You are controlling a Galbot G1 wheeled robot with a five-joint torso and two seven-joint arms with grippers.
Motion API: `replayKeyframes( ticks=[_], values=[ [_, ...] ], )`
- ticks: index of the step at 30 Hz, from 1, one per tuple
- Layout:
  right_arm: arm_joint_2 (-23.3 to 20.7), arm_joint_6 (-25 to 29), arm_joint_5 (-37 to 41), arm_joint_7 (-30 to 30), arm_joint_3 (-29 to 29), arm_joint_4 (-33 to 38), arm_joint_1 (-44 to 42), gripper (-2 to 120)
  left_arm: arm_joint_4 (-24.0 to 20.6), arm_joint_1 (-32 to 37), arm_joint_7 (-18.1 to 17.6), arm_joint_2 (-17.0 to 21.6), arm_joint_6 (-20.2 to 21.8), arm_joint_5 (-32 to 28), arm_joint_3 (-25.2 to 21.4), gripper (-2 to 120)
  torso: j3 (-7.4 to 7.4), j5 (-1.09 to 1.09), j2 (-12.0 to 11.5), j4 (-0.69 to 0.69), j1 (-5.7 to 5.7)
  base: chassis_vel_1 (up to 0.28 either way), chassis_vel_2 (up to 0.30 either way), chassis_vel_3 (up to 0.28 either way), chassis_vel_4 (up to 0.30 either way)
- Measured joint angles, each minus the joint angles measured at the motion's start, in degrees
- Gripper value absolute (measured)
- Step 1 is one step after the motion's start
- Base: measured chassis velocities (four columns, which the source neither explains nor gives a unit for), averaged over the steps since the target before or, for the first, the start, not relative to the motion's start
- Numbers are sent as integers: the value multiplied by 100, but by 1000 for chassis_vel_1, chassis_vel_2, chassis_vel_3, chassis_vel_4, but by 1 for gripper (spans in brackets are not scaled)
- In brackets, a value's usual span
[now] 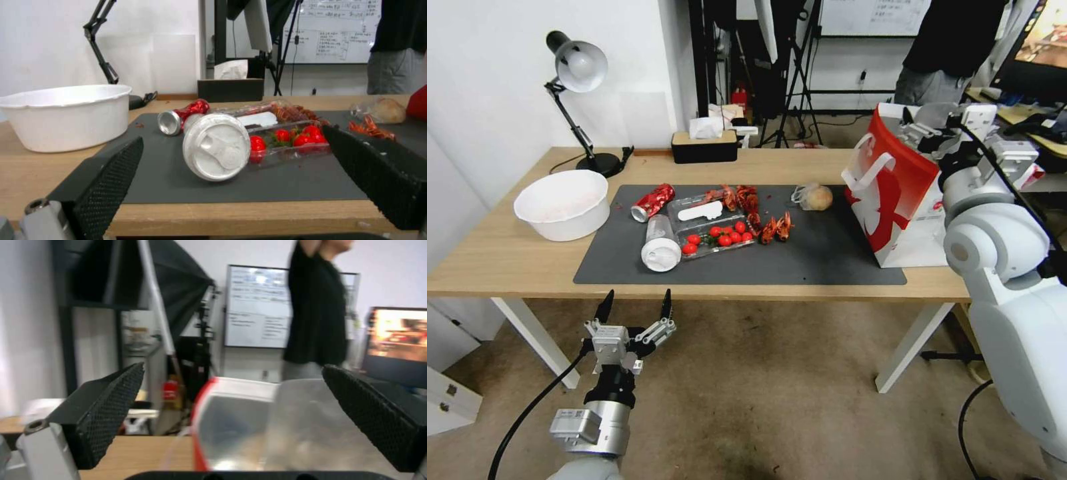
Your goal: Pick up the trash from the table and place it into the takeout bag.
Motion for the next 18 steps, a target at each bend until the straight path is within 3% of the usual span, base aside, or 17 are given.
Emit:
replayKeyframes(
  ticks=[14,15,18],
  values=[
    [-25,1106,83,-1039,241,516,-1379,100,44,-20,0,13,0,-20,25,100,0,0,0,-1,0,0,0,0,0],
    [81,1484,-100,-1196,332,588,-1983,100,53,-29,2,19,-1,-24,41,100,0,1,0,-1,0,0,0,0,0],
    [236,1839,-240,-1239,363,597,-2463,100,57,-35,3,28,-2,-31,55,100,0,1,0,-2,0,0,0,0,0]
  ],
)
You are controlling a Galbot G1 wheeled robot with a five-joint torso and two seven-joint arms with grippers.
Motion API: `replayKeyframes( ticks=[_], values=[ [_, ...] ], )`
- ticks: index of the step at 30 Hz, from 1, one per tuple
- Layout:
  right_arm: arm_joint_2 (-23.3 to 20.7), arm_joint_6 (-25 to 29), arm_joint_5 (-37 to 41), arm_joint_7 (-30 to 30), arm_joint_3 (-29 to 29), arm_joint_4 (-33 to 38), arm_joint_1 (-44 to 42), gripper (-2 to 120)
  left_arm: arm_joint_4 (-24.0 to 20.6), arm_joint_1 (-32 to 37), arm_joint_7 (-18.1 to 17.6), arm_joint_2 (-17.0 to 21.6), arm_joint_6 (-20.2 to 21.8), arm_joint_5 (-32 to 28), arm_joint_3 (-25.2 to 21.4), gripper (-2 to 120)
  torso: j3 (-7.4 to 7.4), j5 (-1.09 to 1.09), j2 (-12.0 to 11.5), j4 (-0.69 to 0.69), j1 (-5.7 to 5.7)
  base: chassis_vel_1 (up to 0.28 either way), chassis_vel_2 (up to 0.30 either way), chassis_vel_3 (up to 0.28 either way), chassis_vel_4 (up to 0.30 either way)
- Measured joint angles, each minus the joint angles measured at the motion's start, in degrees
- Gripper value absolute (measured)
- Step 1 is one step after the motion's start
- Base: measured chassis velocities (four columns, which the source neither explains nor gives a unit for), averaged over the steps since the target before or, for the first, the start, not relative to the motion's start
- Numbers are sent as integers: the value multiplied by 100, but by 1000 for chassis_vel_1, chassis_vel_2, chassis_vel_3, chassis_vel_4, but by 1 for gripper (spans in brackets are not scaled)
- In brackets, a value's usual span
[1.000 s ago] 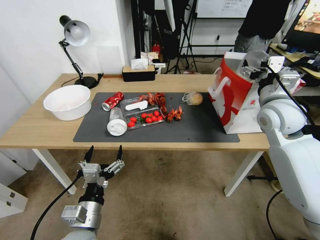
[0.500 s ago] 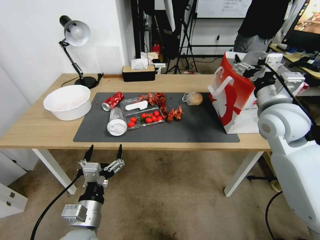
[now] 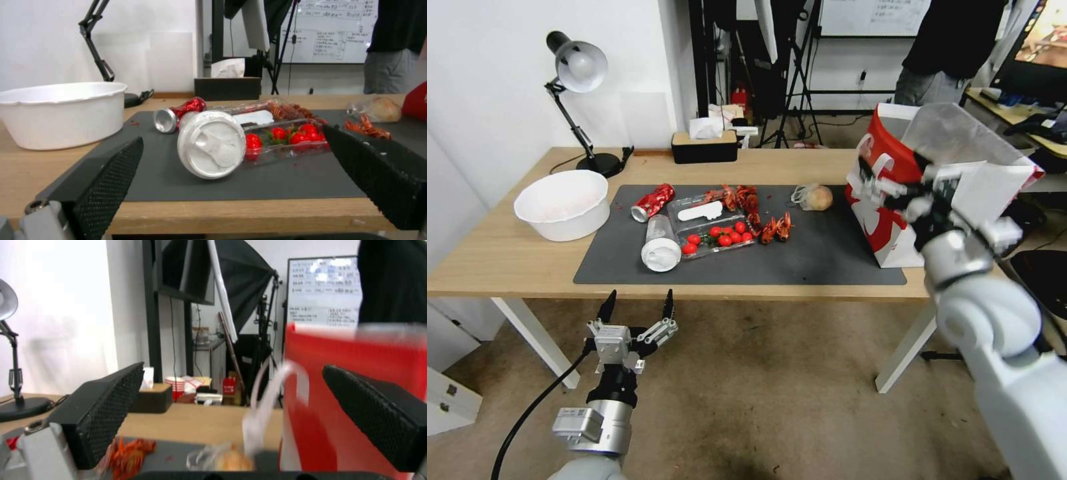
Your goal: Pick up the trash from the table and place it into the takeout bag.
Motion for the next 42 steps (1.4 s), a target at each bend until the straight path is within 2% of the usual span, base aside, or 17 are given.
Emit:
replayKeyframes(
  ticks=[5,11,29,42],
  values=[
    [282,542,-325,23,-41,-26,-604,100,23,1,0,18,-1,-11,22,100,0,-1,0,2,0,0,0,0,0],
    [490,871,-649,44,-198,-122,-998,100,40,2,-1,38,-5,-23,41,100,0,-1,0,1,0,0,0,0,0],
    [718,1013,-1062,94,-427,-340,-1255,100,83,-67,-2,74,-6,-66,51,100,0,-2,0,2,0,0,0,0,0],
    [961,1348,-1437,102,-631,-792,-1359,100,110,-94,-5,83,-10,-120,14,100,0,-1,0,2,0,0,0,0,0]
  ],
)
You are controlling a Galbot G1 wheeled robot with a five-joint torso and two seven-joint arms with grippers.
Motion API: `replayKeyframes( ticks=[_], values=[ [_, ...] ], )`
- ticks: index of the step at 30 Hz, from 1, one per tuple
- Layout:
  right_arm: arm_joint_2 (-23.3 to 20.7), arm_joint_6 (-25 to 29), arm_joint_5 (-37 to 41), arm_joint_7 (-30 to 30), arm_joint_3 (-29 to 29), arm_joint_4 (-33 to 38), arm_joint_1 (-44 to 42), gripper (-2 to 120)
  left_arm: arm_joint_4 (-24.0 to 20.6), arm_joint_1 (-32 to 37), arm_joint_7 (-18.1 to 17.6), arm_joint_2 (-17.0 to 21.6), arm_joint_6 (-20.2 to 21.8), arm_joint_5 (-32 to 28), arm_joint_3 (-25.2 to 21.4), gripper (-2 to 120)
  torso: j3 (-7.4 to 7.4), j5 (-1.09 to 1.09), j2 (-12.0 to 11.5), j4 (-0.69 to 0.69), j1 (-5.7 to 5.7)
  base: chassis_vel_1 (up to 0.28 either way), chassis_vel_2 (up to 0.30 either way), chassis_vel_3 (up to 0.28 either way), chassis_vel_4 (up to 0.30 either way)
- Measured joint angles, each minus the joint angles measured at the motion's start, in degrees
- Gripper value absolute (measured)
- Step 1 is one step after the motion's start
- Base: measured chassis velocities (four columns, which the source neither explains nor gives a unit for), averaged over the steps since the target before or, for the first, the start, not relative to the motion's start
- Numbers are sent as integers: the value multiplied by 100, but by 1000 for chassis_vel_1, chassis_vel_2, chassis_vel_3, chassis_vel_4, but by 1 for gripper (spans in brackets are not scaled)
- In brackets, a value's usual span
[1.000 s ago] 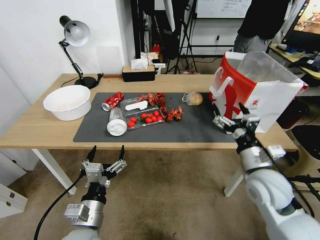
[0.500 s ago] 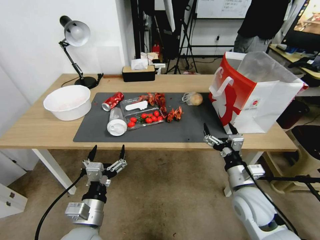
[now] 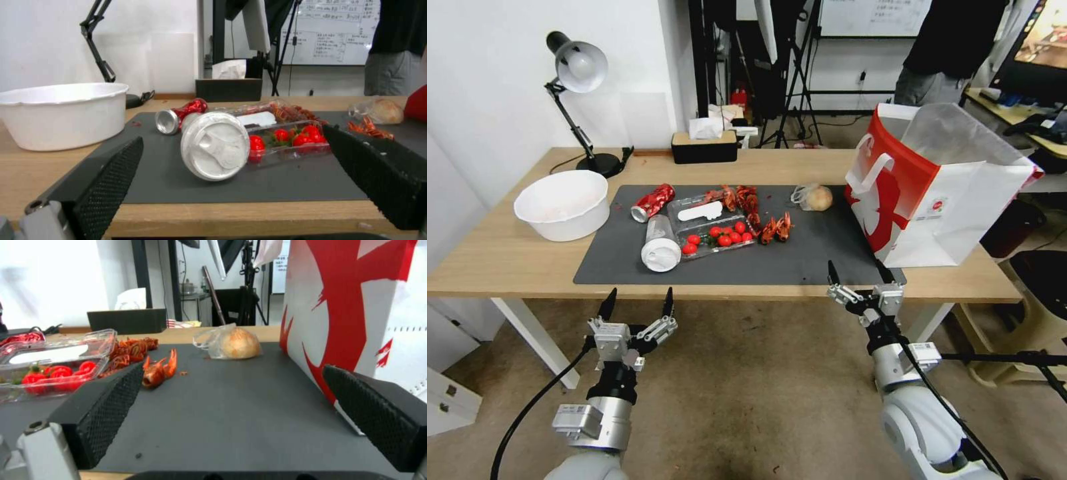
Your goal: Pick up the trash from the table and place it into the takeout bag.
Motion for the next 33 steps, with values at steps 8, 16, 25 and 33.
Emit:
replayKeyframes(
  ticks=[8,16,25,33],
  values=[
    [101,55,-118,12,-56,-32,-137,100,-58,20,0,9,-12,-4,-57,100,0,0,0,-1,0,0,0,0,0],
    [173,91,-202,22,-148,-71,-191,100,-21,43,-1,-15,-16,12,-74,100,0,0,0,0,0,0,0,0,0],
    [151,160,-149,28,-450,-303,256,100,1,34,-1,-29,-16,24,-76,100,0,0,0,-1,0,0,0,0,0],
    [65,-103,-97,207,-987,-783,1347,100,-9,26,0,-9,-12,30,-75,100,0,0,-1,0,0,0,0,0,0]
  ],
)
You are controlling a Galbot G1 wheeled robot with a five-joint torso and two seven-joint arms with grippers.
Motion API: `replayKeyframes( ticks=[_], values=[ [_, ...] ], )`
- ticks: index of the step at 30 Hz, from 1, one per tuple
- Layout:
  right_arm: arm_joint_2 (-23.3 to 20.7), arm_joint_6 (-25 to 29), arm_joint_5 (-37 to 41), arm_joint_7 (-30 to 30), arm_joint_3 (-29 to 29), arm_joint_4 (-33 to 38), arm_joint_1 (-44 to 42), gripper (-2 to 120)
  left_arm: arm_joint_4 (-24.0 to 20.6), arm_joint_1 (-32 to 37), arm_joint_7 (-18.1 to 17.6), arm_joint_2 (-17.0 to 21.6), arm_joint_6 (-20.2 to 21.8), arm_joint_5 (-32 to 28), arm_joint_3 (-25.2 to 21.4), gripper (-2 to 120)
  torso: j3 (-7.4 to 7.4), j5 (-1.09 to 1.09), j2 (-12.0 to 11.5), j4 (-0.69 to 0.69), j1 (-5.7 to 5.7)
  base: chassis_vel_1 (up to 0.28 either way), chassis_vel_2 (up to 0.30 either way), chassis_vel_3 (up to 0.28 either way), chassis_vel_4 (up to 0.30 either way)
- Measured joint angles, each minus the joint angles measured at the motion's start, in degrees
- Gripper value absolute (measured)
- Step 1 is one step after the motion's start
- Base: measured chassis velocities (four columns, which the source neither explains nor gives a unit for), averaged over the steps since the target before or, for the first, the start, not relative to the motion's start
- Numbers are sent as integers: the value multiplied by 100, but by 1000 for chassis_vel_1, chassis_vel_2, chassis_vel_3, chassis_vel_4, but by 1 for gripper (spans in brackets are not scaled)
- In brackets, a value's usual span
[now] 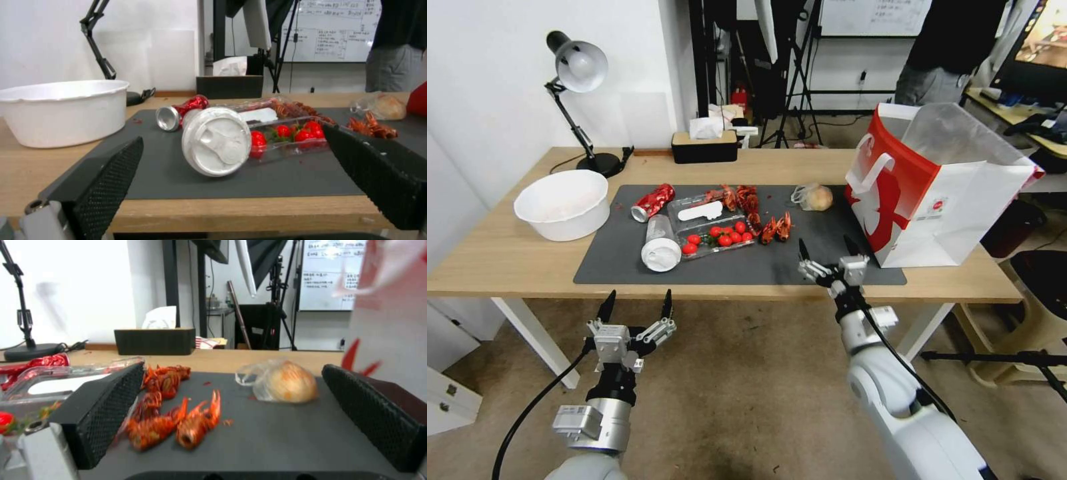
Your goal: Pick up the trash from the table and place it into the takeout bag.
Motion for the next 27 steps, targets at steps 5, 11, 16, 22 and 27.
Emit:
replayKeyframes(
  ticks=[5,11,16,22,27],
  values=[
    [-56,-415,69,245,-440,-299,867,100,-26,7,0,15,4,1,-15,100,0,0,0,0,0,0,0,0,0],
    [-90,-1091,442,489,-837,-736,1872,100,-59,38,1,21,7,-1,-80,100,0,1,0,0,0,0,0,0,0],
    [-94,-1377,635,534,-993,-952,2278,100,-61,40,2,15,10,-2,-86,100,0,0,0,0,0,0,0,0,0],
    [-17,-1870,817,742,-1222,-1397,2942,100,-60,52,-1,-7,12,3,-104,100,0,1,0,0,0,0,0,0,0],
    [33,-2389,908,1097,-1417,-1615,3322,100,-59,43,-1,-21,10,3,-128,100,0,0,1,0,0,0,0,0,0]
  ],
)
